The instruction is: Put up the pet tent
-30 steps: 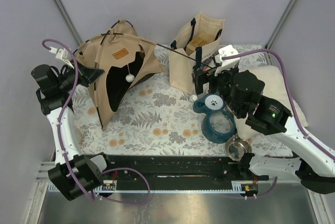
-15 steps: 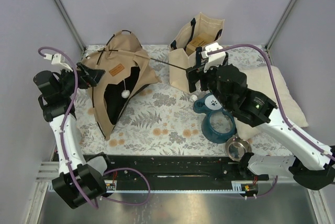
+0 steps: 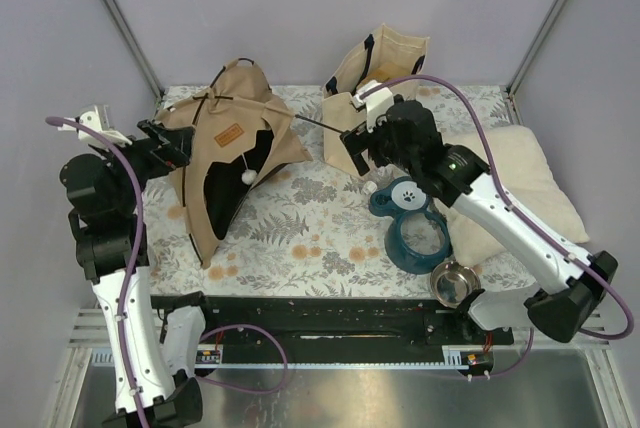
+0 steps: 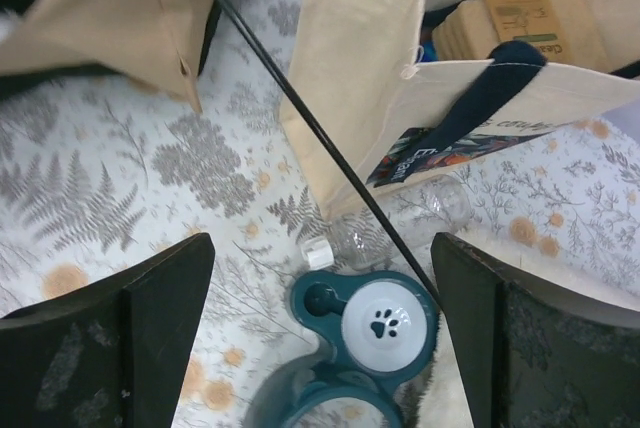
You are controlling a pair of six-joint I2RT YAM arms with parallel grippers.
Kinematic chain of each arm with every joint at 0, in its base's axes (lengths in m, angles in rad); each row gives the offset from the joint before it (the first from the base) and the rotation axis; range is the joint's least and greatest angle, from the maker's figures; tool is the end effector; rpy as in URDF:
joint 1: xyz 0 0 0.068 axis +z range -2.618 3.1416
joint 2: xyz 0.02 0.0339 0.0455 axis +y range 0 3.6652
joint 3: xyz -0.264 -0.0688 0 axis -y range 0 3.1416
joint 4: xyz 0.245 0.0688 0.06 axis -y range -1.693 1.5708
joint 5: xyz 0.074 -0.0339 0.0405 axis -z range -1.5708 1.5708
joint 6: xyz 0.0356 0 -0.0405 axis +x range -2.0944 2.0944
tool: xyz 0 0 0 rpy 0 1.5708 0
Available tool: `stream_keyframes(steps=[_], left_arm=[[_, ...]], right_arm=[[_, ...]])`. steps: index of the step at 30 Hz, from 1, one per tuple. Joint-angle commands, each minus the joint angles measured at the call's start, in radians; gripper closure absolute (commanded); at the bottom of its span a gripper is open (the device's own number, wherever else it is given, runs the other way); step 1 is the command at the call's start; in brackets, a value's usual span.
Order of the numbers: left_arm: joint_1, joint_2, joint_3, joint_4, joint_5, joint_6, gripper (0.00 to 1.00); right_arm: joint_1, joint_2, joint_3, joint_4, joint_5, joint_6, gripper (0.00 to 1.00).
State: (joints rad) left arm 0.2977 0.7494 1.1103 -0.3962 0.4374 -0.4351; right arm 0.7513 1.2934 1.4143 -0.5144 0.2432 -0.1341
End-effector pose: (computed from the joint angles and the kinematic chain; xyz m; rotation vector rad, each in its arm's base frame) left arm 0.1392 0.0269 0.4322 -0.2505 1.6023 -0.4567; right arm 0.2134 0.1875 0.4149 -0.6914 1.8296 0.1683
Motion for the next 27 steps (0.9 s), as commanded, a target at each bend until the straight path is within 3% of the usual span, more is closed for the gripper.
stream_keyframes(steps=[1, 7, 17, 21, 24, 27], left_arm=[[-0.009, -0.024, 0.033, -0.099, -0.03, -0.066, 0.03], [-0.074, -0.11, -0.049, -0.101, 0.058, -0.129, 0.03], [-0.137, -0.174, -0.151, -0.11, 0.187, -0.133, 0.04], [-0.167, -0.167, -0.141, -0.229, 0.031, -0.083, 0.05], [-0.17, -0.157, -0.129, -0.318, -0.135, -0.076, 0.07], [-0.169, -0.147, -0.121, -0.369, -0.204, -0.073, 0.11]], right_arm=[[-0.059, 0.05, 0.015, -0.019, -0.211, -0.207, 0.01], [-0.082, 0.124, 0.02, 0.044, -0.151, -0.334, 0.01], [-0.144, 0.3, 0.149, -0.107, -0.196, -0.45, 0.07], [-0.152, 0.385, 0.21, -0.099, -0.156, -0.438, 0.2], [-0.156, 0.434, 0.242, -0.092, -0.137, -0.42, 0.37], [-0.158, 0.458, 0.249, -0.084, -0.133, -0.404, 0.53]])
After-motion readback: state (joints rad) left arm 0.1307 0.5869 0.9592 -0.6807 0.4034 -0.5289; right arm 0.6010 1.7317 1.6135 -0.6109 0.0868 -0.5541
